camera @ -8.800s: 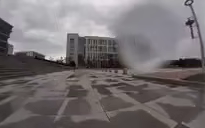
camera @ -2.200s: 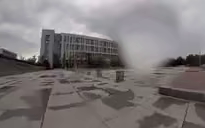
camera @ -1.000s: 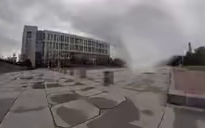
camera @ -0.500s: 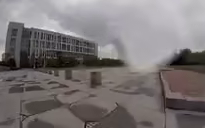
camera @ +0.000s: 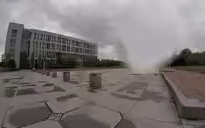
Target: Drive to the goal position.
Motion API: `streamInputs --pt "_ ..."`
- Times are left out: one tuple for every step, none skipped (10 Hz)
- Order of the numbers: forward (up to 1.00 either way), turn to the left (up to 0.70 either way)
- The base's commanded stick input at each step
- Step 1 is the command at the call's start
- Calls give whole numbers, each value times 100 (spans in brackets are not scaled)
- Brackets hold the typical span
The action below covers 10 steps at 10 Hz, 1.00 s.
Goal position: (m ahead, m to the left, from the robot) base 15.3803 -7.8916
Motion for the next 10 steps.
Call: streamInputs --pt "70 -34" --pt "70 -34" --pt "70 -34" --pt "70 -17" --pt "70 0" --pt "70 0" --pt "70 0" --pt "70 0" --pt "70 0" --pt "70 0"
